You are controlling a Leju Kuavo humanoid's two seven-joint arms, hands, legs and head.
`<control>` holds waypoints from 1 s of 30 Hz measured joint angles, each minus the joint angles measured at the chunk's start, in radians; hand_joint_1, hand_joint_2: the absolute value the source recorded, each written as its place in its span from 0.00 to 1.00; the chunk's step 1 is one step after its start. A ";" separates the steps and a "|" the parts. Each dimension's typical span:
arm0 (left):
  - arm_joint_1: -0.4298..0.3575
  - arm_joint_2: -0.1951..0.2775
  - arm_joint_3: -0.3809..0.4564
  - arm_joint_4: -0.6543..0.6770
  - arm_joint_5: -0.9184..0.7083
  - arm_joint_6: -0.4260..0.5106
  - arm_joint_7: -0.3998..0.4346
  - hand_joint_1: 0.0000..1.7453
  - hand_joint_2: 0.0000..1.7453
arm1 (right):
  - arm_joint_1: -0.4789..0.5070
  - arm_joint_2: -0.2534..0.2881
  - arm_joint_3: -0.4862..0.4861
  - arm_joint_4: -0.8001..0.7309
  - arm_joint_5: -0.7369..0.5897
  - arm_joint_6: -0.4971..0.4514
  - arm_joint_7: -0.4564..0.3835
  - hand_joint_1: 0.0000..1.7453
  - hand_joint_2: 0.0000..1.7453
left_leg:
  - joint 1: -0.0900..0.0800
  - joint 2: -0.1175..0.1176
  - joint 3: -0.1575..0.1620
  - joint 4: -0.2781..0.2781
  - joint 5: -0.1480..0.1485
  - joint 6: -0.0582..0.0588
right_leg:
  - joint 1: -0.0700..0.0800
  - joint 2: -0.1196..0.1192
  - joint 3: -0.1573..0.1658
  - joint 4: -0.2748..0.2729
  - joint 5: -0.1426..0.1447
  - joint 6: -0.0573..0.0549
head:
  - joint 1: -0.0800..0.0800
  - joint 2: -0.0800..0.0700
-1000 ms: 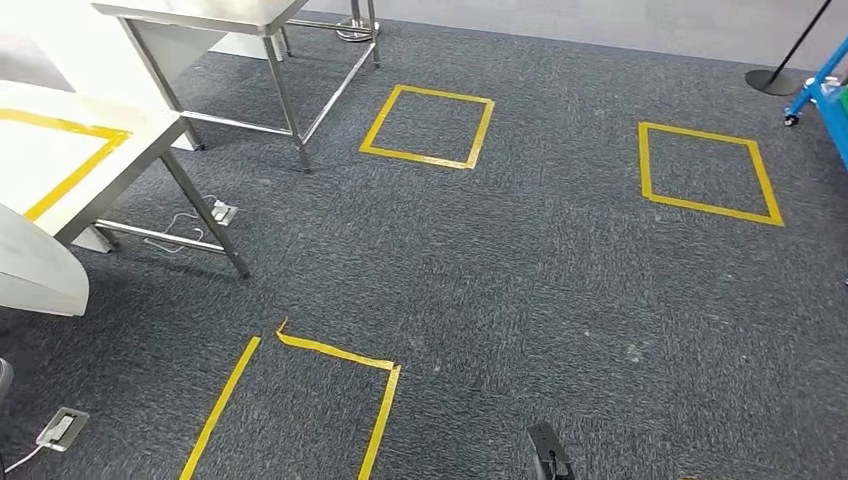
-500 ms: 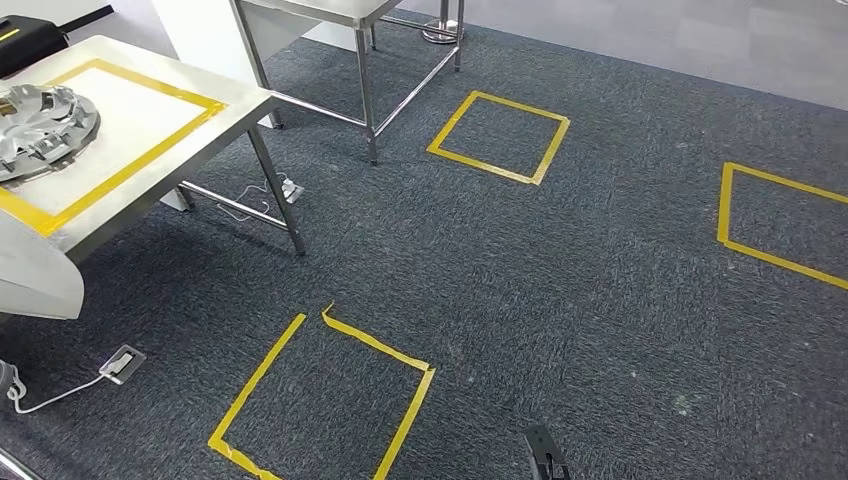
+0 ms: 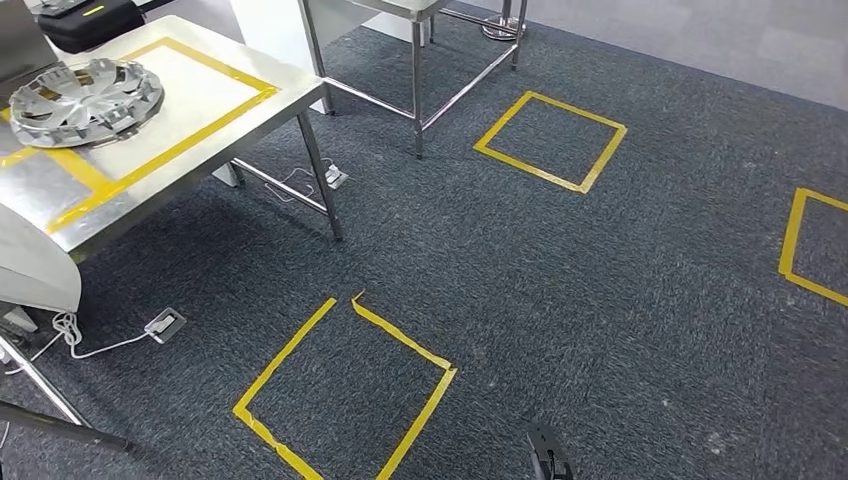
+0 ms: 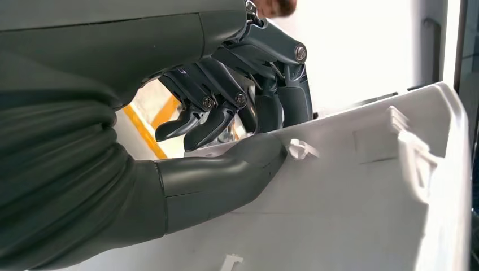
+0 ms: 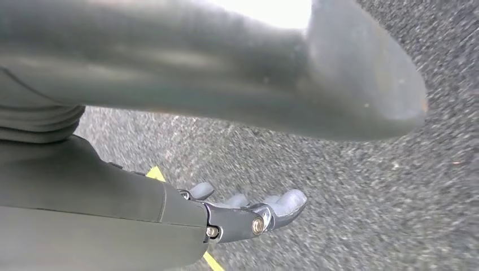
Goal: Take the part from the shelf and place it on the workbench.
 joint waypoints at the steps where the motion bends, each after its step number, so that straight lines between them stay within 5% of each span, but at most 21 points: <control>1: -0.002 -0.001 0.000 0.000 0.000 0.000 0.000 1.00 1.00 | 0.000 0.000 0.000 0.000 0.000 0.000 0.000 0.00 0.00 | -0.005 0.004 0.005 -0.014 -0.001 0.007 | 0.002 -0.010 0.001 0.000 -0.001 0.004 | 0.001 0.000; 3: -0.003 0.000 0.000 0.001 0.000 0.000 0.000 1.00 1.00 | -0.001 0.000 0.000 0.000 0.000 0.000 0.000 0.00 0.00 | -0.003 -0.021 0.005 -0.019 0.005 0.017 | 0.003 -0.028 0.005 -0.001 -0.004 0.013 | 0.002 0.000; 5: -0.004 -0.001 0.000 0.000 0.000 0.000 -0.001 1.00 1.00 | -0.002 0.000 0.000 0.000 0.000 0.000 -0.002 0.00 0.00 | 0.005 -0.043 0.007 -0.026 0.012 0.028 | 0.001 0.005 -0.005 0.029 -0.029 0.024 | 0.004 0.000; 7: -0.005 -0.007 0.000 0.000 0.000 0.000 -0.002 1.00 1.00 | -0.001 0.000 0.000 0.000 0.000 0.000 -0.003 0.00 0.00 | 0.011 -0.063 0.006 -0.029 0.017 0.036 | -0.004 0.064 -0.054 0.139 -0.087 0.033 | 0.007 0.000; 9: -0.002 -0.013 0.000 0.002 0.000 0.000 -0.001 1.00 1.00 | 0.002 0.000 0.000 0.000 -0.001 0.000 -0.002 0.00 0.00 | 0.012 -0.088 0.001 -0.028 0.019 0.039 | -0.007 0.086 -0.118 0.267 -0.136 0.038 | 0.008 0.000; 10: 0.000 -0.014 0.000 0.003 0.000 0.000 -0.001 1.00 1.00 | 0.003 0.000 0.000 0.000 -0.001 0.000 -0.002 0.00 0.00 | 0.012 -0.102 -0.001 -0.026 0.020 0.038 | -0.008 0.088 -0.133 0.294 -0.137 0.040 | 0.009 0.000; 11: 0.002 -0.015 0.000 0.004 0.000 0.000 -0.001 1.00 1.00 | 0.003 0.000 0.000 0.000 -0.001 0.000 -0.002 0.00 0.00 | 0.014 -0.115 -0.002 -0.024 0.020 0.037 | -0.010 0.090 -0.129 0.280 -0.118 0.042 | 0.009 0.000; 14: 0.002 -0.016 0.000 0.004 0.000 0.000 -0.001 1.00 1.00 | 0.002 0.000 0.000 0.000 -0.001 0.000 -0.003 0.00 0.00 | 0.019 -0.152 -0.007 -0.009 0.016 0.023 | -0.021 0.131 -0.036 0.088 -0.023 0.048 | 0.009 0.000; 16: 0.001 -0.017 0.000 0.003 0.000 0.000 -0.001 1.00 1.00 | 0.002 0.000 0.000 0.000 -0.001 0.000 -0.002 0.00 0.00 | 0.019 -0.174 -0.018 -0.002 0.017 0.008 | -0.025 0.160 -0.004 0.019 -0.008 0.047 | 0.009 0.000; 18: 0.002 -0.015 0.000 0.003 0.000 0.000 -0.001 1.00 1.00 | 0.001 0.000 0.000 0.000 -0.001 0.000 -0.001 0.00 0.00 | 0.022 -0.194 -0.027 -0.007 0.025 -0.009 | -0.023 0.146 -0.003 0.013 -0.007 0.035 | 0.010 0.000; 19: 0.002 -0.013 0.000 0.003 0.000 0.000 -0.001 1.00 1.00 | 0.000 0.000 0.000 0.000 -0.001 0.000 -0.001 0.00 0.00 | 0.022 -0.186 -0.031 -0.006 0.025 -0.014 | -0.023 0.135 -0.002 0.010 -0.004 0.028 | 0.009 0.000; 21: 0.001 -0.009 0.001 0.003 0.000 0.001 -0.001 1.00 1.00 | -0.002 0.000 0.000 0.000 -0.001 0.000 -0.002 0.00 0.00 | 0.020 -0.133 -0.055 0.039 -0.003 -0.023 | -0.023 0.113 0.000 0.003 0.002 0.013 | 0.002 0.000; 23: 0.000 -0.009 0.001 0.005 0.000 0.001 -0.001 1.00 1.00 | 0.002 0.000 0.000 0.000 -0.001 0.000 -0.003 0.00 0.00 | 0.020 -0.081 -0.107 0.158 -0.064 -0.029 | -0.021 0.091 -0.001 0.002 0.003 0.007 | -0.006 0.000; 25: 0.004 -0.011 0.001 0.008 0.000 0.001 -0.001 1.00 1.00 | 0.004 0.000 0.000 0.000 -0.001 0.000 -0.003 0.00 0.00 | 0.021 -0.072 -0.151 0.257 -0.098 -0.033 | -0.020 0.068 -0.002 0.002 0.002 0.005 | -0.007 0.000; 27: 0.008 -0.010 0.001 0.009 0.001 0.001 -0.001 1.00 1.00 | 0.004 0.000 -0.001 0.000 -0.004 0.000 0.000 0.00 0.00 | 0.021 -0.070 -0.127 0.223 -0.066 -0.032 | -0.020 0.051 -0.001 0.002 0.000 0.006 | -0.007 0.000; 30: 0.010 -0.003 0.001 0.004 0.004 0.001 -0.001 1.00 1.00 | 0.001 0.000 -0.006 0.000 -0.014 0.000 0.009 0.00 0.00 | 0.016 -0.054 -0.021 0.037 -0.001 -0.021 | -0.017 0.032 0.002 0.003 -0.003 0.015 | -0.007 0.000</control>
